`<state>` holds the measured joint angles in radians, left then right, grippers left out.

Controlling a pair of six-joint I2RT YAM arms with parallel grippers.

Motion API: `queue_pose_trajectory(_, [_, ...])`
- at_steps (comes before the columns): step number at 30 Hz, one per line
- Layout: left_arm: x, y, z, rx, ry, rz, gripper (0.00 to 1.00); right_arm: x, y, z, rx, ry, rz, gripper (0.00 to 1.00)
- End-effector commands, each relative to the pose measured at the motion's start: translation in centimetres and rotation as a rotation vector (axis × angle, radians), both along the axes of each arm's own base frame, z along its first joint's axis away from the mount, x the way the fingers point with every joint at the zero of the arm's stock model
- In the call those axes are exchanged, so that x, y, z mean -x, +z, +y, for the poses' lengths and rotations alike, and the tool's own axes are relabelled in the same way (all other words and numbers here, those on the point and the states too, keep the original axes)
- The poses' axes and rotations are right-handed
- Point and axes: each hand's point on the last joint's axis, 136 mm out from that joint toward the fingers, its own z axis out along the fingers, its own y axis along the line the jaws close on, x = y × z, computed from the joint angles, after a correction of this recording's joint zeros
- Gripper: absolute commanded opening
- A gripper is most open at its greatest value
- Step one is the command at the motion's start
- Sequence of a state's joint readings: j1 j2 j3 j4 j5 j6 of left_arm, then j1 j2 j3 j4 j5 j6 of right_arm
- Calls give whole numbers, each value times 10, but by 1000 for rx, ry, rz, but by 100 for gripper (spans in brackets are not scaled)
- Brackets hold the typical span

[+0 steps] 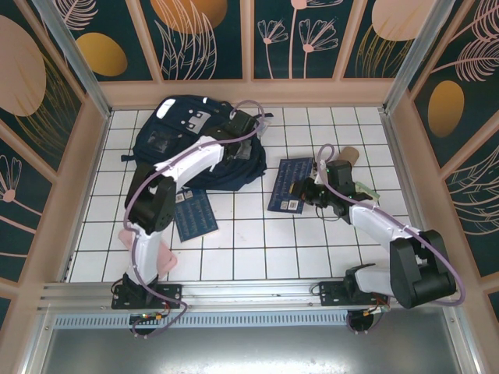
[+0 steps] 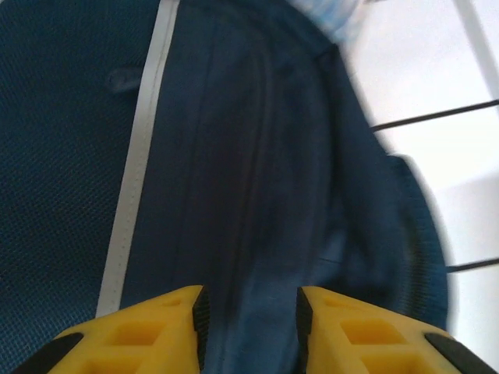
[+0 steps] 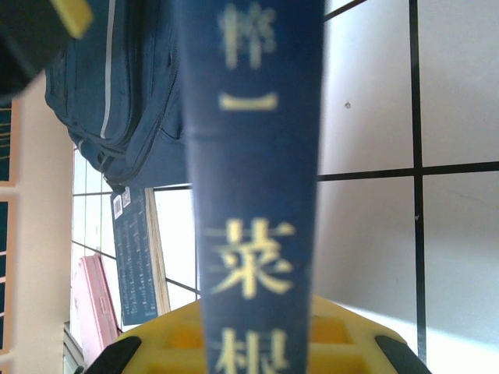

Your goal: Pack the student bag

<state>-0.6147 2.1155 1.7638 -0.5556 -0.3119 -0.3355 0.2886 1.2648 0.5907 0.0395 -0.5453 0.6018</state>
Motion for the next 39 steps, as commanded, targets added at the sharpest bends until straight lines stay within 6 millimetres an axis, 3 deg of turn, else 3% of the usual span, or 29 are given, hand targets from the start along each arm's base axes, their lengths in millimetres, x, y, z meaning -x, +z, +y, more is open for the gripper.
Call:
queue_pose_trajectory(1, [-6,-14,16,-153,-13,14,38,-7,23,-1,-32,-23,-56,0])
queue_pose_trajectory(6, [-16,-39,22,-203,-17,34,36,-7,26,0,-52,-29,-58,0])
queue_pose_trajectory(8, [-17,-45,21,-213,-22,41,26,-9,29,1,-65,-34,-64,0])
queue_pose_trajectory(9, [-18,-45,23,-217,-20,37,17,-10,32,2,-73,-36,-71,0])
queue_pose_trajectory(10, [-19,-43,23,-219,-21,32,2,-11,35,3,-82,-34,-76,0])
queue_pose_trajectory(12, [-22,-32,23,-217,-11,6,0,-15,41,5,-104,-35,-89,0])
queue_pose_trajectory(15, [-26,3,22,-181,4,-62,0,-22,52,12,-150,-22,-109,0])
queue_pose_trajectory(20, [-30,78,23,-98,24,-189,0,-38,73,26,-263,0,-145,0])
queue_pose_trajectory(29, [-30,185,42,70,42,-354,0,-79,95,61,-393,29,-197,0])
queue_pose_trajectory(33, [-30,216,50,141,37,-386,0,-101,97,96,-418,58,-207,0])
queue_pose_trajectory(39, [-28,235,51,215,4,-395,0,-138,89,158,-473,72,-190,0])
